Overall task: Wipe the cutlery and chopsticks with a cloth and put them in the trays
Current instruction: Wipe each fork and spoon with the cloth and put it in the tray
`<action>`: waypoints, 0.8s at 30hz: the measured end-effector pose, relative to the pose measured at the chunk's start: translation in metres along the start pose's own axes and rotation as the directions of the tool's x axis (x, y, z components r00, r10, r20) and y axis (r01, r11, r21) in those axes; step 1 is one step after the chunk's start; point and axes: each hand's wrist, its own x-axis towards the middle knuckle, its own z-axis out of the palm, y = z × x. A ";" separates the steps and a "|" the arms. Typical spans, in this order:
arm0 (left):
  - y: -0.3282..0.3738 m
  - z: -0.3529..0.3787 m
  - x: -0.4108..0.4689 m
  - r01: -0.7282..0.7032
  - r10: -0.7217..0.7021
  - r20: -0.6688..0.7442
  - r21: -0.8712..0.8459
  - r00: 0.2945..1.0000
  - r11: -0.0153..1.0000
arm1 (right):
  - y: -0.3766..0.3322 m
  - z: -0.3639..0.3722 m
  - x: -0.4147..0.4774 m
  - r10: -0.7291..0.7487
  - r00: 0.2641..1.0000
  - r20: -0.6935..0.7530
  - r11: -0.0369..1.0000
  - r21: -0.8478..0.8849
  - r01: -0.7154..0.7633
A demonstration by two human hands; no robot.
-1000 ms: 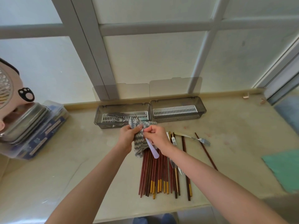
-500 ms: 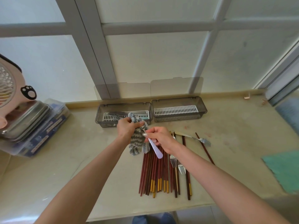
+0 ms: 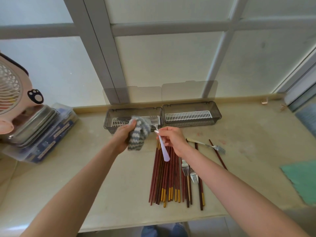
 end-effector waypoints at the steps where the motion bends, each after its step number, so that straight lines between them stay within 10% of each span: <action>1: -0.004 0.004 -0.002 -0.013 0.012 0.060 0.021 0.998 1.000 | -0.002 0.003 0.002 0.006 1.000 -0.001 1.000 0.029 -0.006; 8: -0.027 0.027 -0.011 -0.112 0.092 0.164 0.118 0.982 0.987 | -0.004 0.017 0.004 -0.079 0.989 -0.128 0.961 -0.273 0.041; 17: -0.033 0.037 -0.012 -0.088 0.090 -0.017 0.115 0.996 0.989 | 0.005 0.013 -0.003 -0.263 0.961 0.083 0.766 -0.588 0.260; 24: -0.029 0.042 -0.020 -0.151 0.174 -0.064 0.266 0.983 0.952 | 0.003 0.006 -0.005 -0.094 0.994 -0.055 0.978 -0.191 0.082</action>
